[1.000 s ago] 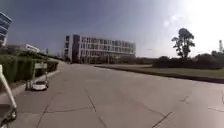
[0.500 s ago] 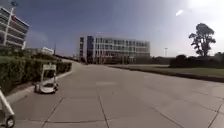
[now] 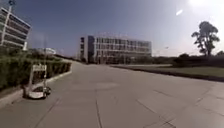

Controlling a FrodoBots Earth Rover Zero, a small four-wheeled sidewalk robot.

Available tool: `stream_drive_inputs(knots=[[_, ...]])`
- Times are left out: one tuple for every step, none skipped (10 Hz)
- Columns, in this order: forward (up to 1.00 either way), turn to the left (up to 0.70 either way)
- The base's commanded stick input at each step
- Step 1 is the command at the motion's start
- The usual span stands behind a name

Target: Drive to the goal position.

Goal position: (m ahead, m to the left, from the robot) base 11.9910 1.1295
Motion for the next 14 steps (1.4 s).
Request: stream_drive_inputs(knots=[[0.70,0.00],[0.70,0.00],[0.70,0.00],[0.70,0.00],[0.70,0.00],[0.70,0.00],[0.70,0.00],[0.70,0.00],[0.70,0.00],[0.70,0.00],[0.70,0.00],[0.70,0.00],[0.70,0.00],[0.70,0.00]])
